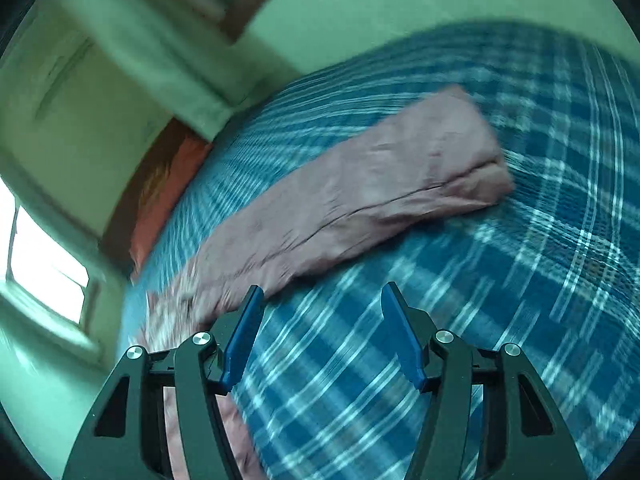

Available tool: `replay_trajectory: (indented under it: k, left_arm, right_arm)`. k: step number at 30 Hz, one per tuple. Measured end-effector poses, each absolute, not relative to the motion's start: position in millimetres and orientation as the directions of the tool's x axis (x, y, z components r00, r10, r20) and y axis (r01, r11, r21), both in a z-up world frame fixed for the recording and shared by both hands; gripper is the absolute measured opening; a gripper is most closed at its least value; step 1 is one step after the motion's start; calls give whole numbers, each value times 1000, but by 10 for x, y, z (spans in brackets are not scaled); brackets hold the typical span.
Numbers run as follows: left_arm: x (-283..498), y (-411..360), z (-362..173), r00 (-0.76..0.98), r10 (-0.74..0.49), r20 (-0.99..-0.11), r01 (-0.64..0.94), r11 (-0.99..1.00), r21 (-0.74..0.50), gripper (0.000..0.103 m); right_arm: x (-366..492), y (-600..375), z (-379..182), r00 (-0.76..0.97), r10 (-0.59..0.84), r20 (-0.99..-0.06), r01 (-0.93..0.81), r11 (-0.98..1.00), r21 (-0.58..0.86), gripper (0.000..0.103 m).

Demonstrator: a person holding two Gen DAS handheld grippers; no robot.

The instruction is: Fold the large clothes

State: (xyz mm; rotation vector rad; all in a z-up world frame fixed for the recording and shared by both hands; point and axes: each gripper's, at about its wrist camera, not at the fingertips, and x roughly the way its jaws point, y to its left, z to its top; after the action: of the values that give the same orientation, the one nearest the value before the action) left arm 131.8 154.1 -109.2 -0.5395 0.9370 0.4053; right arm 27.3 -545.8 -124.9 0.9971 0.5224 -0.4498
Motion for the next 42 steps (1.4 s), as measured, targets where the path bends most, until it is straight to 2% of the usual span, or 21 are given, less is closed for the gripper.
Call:
replay_trajectory:
  k: [6,10,14,18,20,22,24,25,28,34,42]
  left_arm:
    - [1361,1620,-1177,514,145,-845,-605,760,-238,77]
    - [1381,1655,-1246,496,165,-852,-624,751,-218,78]
    - [1401,1646,-1288,489,194,-851,-629,754,-189,79]
    - [1401,1643,-1288,492,197,-848,-634,749,-194,82]
    - [1391,1671,-1280,500,194,-844,-642,737,-211,82]
    - [1392,1705,-1281,504,194,-841,-648,729,-220,82]
    - [1389,1733,-1280,502,196,-842,-648,730,-217,82]
    - [1388,1753,-1276,502,197,-842,-649,729,-216,82]
    - [1376,1799,-1258,502,207,-840,-657,723,-215,82]
    - [1382,1908,-1270,486,248,-838,-670,721,-175,82]
    - [1365,2031,-1262,508,253,-823,-674,712,-197,82]
  right_arm:
    - [191,-5758,-1522,838,-118,-532,539,331,774,61]
    - [118,-5915,-1482,870,-181,-458,492,320,809,66]
    - [38,-6051,-1506,887,-240,-394,450,268,852,67]
    - [77,-6144,-1454,879,-260,-399,465,285,838,66]
    - [109,-6142,-1430,868,-272,-416,485,282,828,56]
    - [125,-6182,-1479,856,-272,-440,507,268,819,30]
    - [152,-6241,-1518,845,-268,-462,524,249,814,17]
    - [154,-6261,-1516,842,-274,-465,530,253,810,14]
    - [265,-6163,-1254,846,-289,-448,528,340,778,11]
    - [685,-5497,-548,896,-217,-388,435,606,666,9]
    - [1647,-3913,38,927,8,-376,187,857,480,9]
